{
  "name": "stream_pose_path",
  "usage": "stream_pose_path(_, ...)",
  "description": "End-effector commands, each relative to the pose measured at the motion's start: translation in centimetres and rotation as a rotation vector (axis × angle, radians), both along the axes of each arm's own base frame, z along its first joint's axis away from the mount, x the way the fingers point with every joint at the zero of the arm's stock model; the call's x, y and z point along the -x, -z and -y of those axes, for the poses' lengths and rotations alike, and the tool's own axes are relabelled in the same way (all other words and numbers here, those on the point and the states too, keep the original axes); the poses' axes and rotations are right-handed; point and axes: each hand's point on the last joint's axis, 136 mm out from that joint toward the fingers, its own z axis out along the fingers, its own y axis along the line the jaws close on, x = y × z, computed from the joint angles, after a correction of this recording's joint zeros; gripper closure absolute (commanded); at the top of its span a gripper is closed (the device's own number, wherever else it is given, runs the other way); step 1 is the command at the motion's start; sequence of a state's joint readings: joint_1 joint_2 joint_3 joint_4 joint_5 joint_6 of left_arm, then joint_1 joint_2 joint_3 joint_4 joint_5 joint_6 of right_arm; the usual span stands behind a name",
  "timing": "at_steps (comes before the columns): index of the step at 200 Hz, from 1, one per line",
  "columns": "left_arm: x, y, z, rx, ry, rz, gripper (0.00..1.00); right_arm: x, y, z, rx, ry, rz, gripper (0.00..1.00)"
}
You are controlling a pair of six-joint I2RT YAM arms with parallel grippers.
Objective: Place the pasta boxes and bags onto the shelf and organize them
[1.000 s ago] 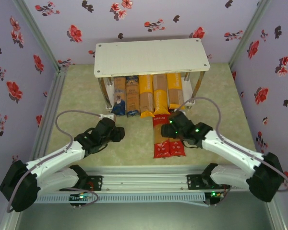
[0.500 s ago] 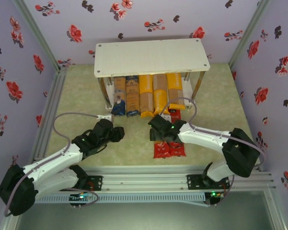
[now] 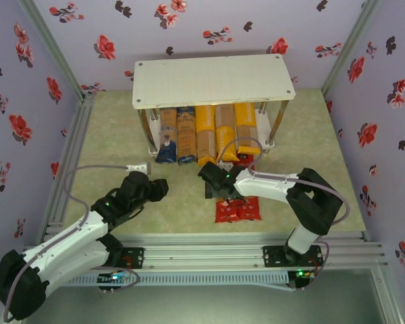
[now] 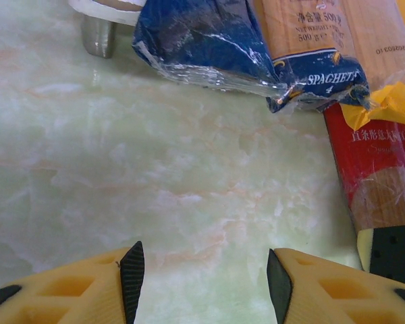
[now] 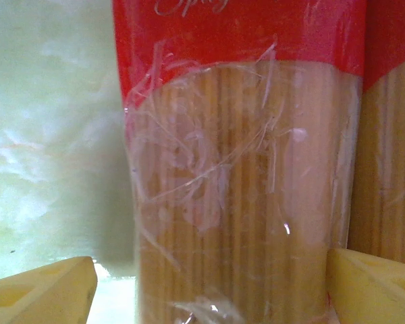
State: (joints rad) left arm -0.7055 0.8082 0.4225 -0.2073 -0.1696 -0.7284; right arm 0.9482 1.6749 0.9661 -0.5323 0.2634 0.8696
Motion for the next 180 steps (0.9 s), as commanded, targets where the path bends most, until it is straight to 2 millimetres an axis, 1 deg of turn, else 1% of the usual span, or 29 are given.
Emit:
stream_pose_path(1,0.3,0.6,-0.6,0.006,-0.013,-0.023,0.46,0.5,1.0,1.0,0.066,0.037,-0.025,0.12)
stream_pose_path(10,0.3,0.6,-0.6,0.007,-0.014,-0.024,0.46,0.8,1.3,1.3,0.076,0.034,-0.039,0.13)
stream_pose_path(23,0.2,0.5,-0.7,0.009,-0.014,-0.023,0.46,1.4,1.7,1.6,0.076,0.031,-0.057,0.21)
stream_pose_path(50,0.0,0.5,-0.8,0.013,-0.016,-0.022,0.46,2.9,2.5,2.0,0.047,0.026,-0.101,0.48)
stream_pose_path(68,-0.1,0.4,-0.8,0.016,-0.018,-0.019,0.46,3.8,2.7,2.0,0.018,0.019,-0.123,0.62)
stream_pose_path(89,-0.2,0.3,-0.9,0.017,-0.019,-0.018,0.46,4.9,2.2,1.9,-0.006,0.000,-0.141,0.80)
stream_pose_path(101,-0.3,0.2,-0.9,0.020,-0.019,-0.015,0.46,5.4,1.6,1.8,-0.011,-0.015,-0.138,0.92)
stream_pose_path(111,-0.4,0.2,-0.9,0.019,-0.019,-0.014,0.47,5.8,0.8,1.7,-0.021,-0.029,-0.133,1.00)
stream_pose_path(150,-0.7,-0.3,-0.7,0.024,-0.014,-0.001,0.47,6.9,-3.2,1.2,-0.088,-0.086,-0.088,1.00)
stream_pose_path(180,-0.9,-0.6,-0.5,0.021,-0.005,0.003,0.47,7.9,-7.2,0.9,-0.152,-0.133,-0.042,1.00)
